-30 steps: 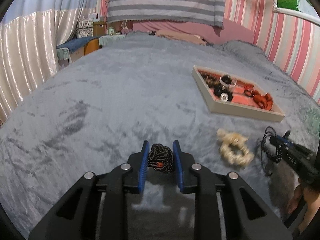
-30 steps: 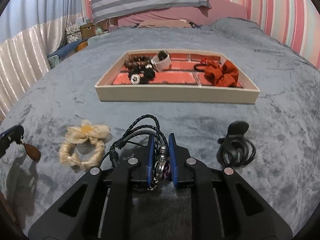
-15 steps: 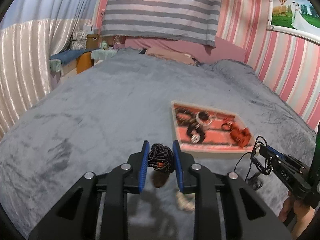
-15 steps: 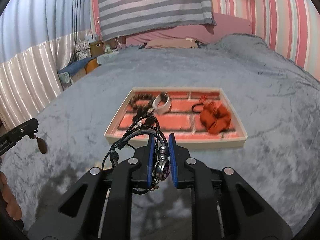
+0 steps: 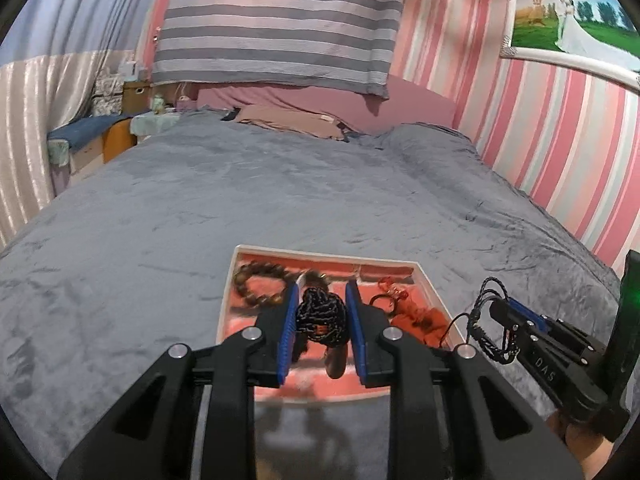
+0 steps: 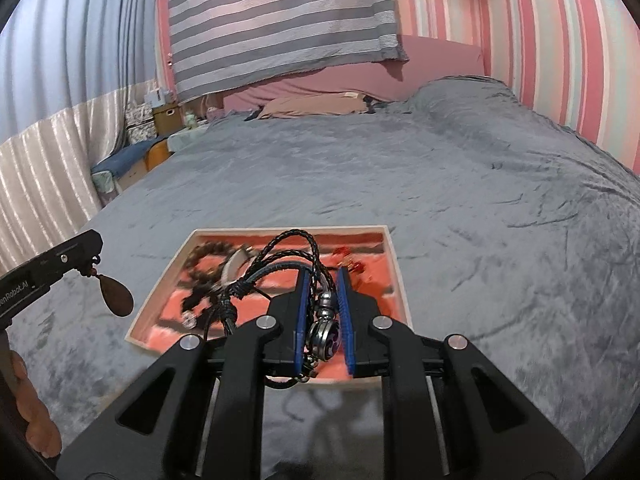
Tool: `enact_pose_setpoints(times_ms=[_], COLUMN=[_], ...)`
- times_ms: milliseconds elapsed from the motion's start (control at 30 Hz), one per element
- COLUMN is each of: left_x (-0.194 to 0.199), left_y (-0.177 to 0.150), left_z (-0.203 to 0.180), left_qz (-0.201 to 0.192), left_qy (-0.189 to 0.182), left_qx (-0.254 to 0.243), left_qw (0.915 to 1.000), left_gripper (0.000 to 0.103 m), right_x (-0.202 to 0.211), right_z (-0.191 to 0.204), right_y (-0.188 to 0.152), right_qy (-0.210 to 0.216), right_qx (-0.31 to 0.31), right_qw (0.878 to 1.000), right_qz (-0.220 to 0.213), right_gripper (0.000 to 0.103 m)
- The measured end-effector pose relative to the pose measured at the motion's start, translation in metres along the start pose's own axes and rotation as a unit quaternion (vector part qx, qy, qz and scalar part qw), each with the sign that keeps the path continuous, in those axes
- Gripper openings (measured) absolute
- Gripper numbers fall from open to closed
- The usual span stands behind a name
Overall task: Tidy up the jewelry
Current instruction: 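Carry the hair pin and braided bracelet into the tray and open both tools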
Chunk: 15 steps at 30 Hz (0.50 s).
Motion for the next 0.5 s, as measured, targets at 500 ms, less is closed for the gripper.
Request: enact_pose_setpoints(times_ms=[500], left_x=[-0.111], left_y=[-0.051], left_z=[0.036], left_qz=[0.084], left_qy=[0.048], left_qx=[0.007], left_qw=[0.9953], left_gripper=[0.024], right_x=[-0.089], right_z=[-0.034], right_y=[-0.037], right_qy=[-0.018], right_qx=[-0.014], right_qw=[0.999], right_qz=[0.036], right_gripper=[0.015])
Point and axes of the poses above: each gripper's, at about its wrist camera, not at the fingertips, and x roughly against the way its jaws point, z to its left, y to its top, the point moved 9 cm from there along -x, roughly the way its jaws point, and after that the axes turned 6 degrees about -y, right-handed, at the moved point
